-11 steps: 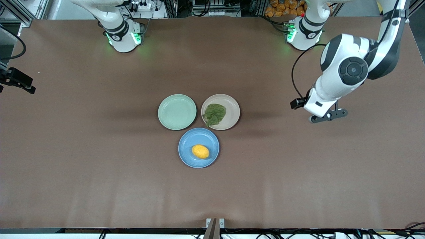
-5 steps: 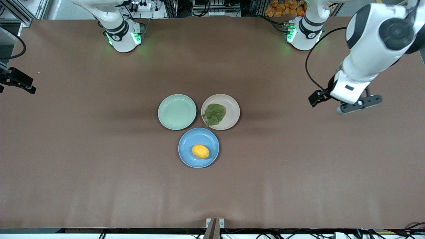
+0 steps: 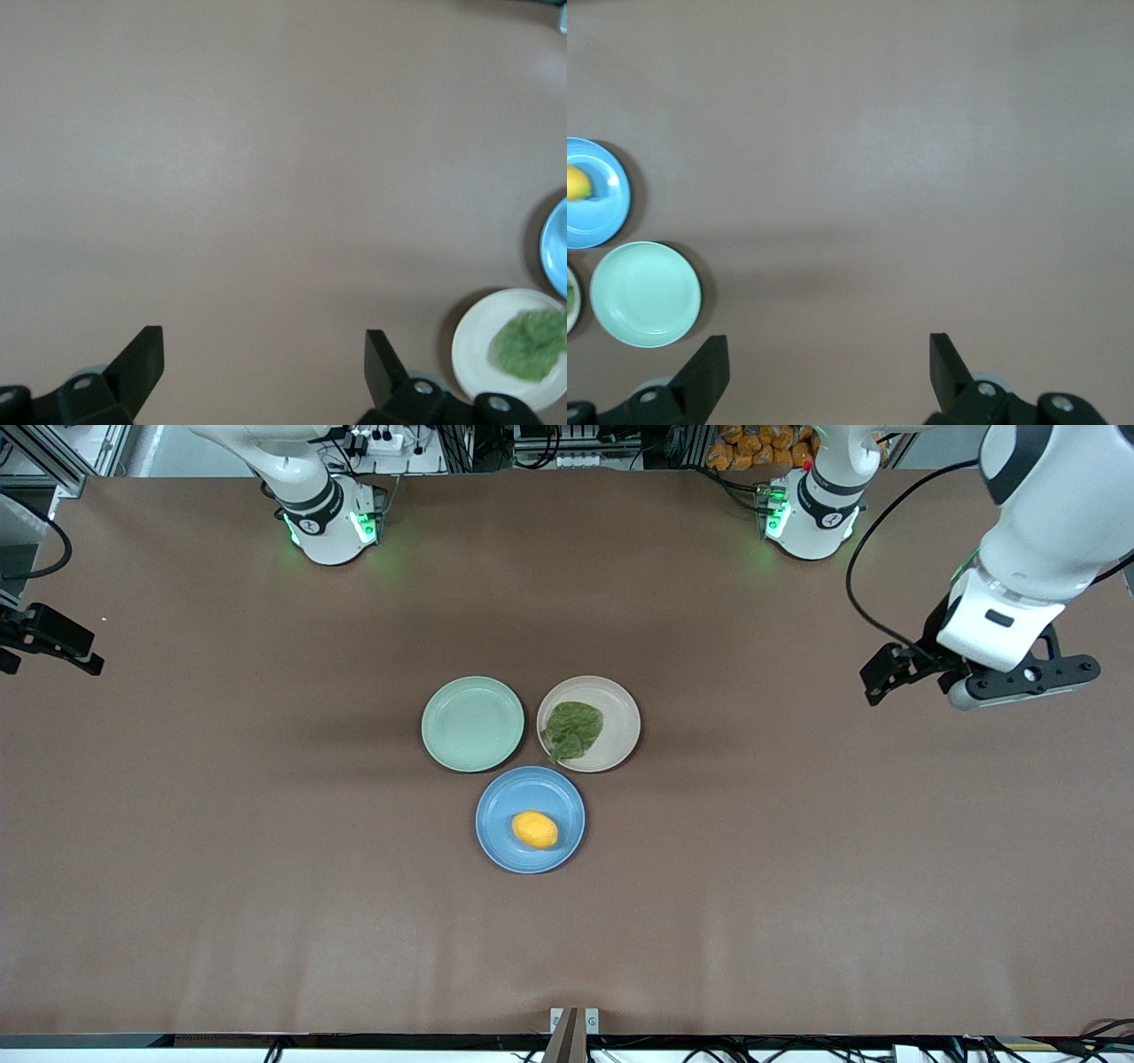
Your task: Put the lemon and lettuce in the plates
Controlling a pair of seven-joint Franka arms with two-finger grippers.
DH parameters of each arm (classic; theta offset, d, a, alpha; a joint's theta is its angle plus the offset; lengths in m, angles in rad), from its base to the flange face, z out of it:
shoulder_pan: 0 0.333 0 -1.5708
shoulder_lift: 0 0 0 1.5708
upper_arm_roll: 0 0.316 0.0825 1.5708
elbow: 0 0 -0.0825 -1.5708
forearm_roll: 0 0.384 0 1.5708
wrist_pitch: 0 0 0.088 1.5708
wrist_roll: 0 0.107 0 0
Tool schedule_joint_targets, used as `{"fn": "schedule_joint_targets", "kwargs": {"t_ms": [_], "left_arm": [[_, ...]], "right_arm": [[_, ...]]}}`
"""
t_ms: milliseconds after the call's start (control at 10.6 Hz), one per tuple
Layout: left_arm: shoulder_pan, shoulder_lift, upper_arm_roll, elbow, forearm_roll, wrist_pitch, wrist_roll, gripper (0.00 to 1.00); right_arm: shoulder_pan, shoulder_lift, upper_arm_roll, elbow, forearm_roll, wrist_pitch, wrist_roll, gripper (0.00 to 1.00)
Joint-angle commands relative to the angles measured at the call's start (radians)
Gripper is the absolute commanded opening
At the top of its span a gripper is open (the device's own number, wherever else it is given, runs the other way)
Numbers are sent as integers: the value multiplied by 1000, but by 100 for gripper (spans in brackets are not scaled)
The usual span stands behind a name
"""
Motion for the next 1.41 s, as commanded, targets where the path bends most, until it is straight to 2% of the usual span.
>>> {"fn": "schedule_joint_targets", "kwargs": {"t_ms": [0, 283, 659, 1036, 1319], "left_arm": [[15, -9, -3, 79, -25, -123, 103, 100], [17, -7, -3, 156, -45, -221, 140, 100], [75, -7, -7, 200, -99, -249, 180, 100], [69, -9, -13, 202, -85, -248, 177, 100], [71, -9, -47, 202, -41, -249, 191, 100]], "right_arm": [[10, -7, -13, 12, 29, -24, 16, 100], [6, -7, -13, 12, 26, -36, 16, 100], [9, -3, -11, 4, 23, -34, 14, 100], [7, -3, -11, 4, 23, -27, 14, 100], [15, -3, -13, 3, 4, -24, 14, 100]]}}
